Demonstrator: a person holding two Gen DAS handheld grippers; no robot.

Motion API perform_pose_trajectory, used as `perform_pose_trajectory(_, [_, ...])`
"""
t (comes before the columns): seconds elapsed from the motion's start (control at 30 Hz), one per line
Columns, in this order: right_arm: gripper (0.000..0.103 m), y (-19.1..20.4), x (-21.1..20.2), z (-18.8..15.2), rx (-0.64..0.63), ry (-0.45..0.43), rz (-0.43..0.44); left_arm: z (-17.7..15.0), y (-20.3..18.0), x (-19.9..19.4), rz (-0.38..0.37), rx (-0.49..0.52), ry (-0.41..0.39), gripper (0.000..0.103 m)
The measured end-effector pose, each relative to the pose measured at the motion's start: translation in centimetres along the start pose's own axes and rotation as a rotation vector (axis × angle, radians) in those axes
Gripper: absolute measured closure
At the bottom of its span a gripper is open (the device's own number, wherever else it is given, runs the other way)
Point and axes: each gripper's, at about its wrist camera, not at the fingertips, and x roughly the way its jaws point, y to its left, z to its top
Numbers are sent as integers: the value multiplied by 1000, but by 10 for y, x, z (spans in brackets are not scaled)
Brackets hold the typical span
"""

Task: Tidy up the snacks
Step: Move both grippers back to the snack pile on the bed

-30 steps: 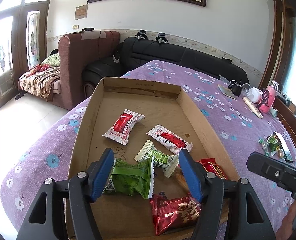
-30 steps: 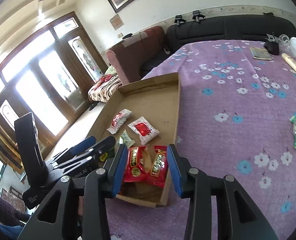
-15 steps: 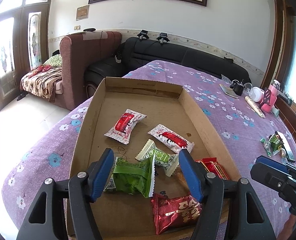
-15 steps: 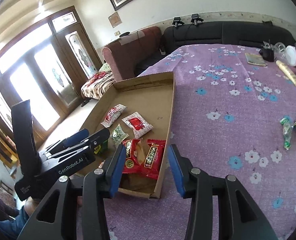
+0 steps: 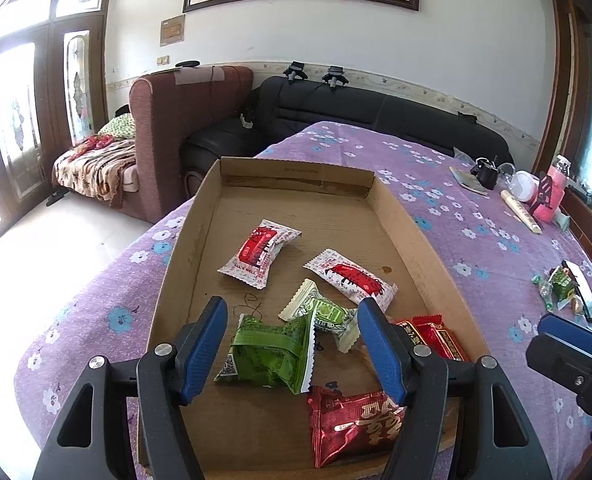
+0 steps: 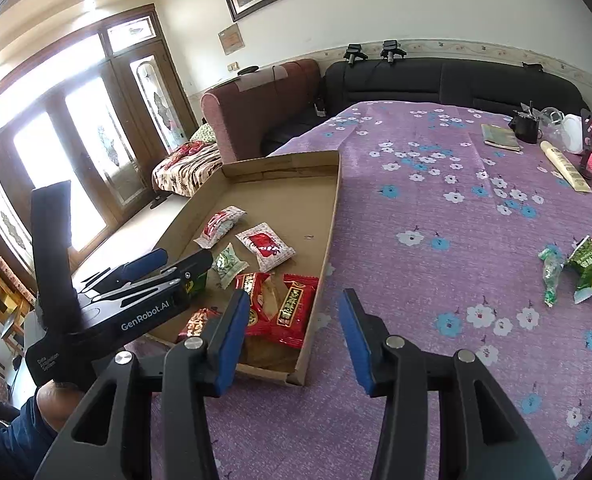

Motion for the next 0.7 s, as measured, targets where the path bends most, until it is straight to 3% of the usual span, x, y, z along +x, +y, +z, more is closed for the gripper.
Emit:
perform_pose_trajectory(0.27, [56, -16, -9, -1, 21, -1, -19, 0, -15, -1, 17, 39, 16, 32])
perform_pose_trajectory(0.5, [52, -36, -17, 1, 60, 0, -40, 4, -38, -10, -40, 43, 34, 32])
perform_pose_trajectory(0.7, [50, -65, -30, 6, 121, -12, -70, 15, -86, -28, -134, 129, 11, 30])
